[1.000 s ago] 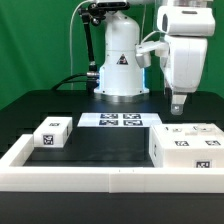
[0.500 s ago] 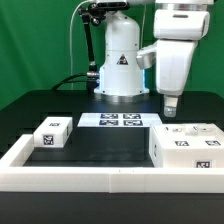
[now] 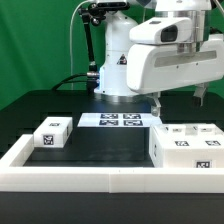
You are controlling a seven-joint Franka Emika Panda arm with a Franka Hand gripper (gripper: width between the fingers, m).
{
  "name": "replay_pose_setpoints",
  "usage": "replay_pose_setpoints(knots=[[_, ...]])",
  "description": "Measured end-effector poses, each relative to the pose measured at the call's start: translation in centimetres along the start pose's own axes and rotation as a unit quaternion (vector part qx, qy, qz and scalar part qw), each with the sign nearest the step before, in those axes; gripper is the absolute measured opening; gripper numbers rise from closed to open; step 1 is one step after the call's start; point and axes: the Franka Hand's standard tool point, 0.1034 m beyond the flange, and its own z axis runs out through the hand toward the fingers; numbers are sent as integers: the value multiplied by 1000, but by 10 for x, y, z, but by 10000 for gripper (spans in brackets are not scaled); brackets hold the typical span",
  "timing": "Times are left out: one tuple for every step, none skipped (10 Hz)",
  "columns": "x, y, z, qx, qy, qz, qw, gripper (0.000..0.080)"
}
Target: Assemble cabinet
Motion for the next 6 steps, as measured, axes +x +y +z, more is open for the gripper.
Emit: replay_pose_setpoints(knots=[[1,-2,0,5,1,46,999,797],[1,-4,0,8,2,87,996,797],[-2,-13,5,7,-2,187,982,797],[-7,-22,11,5,-6,236,972,797],[-11,-28,15,4,-11,268,963,797],[-12,-32,17,0,-13,314,949,797]])
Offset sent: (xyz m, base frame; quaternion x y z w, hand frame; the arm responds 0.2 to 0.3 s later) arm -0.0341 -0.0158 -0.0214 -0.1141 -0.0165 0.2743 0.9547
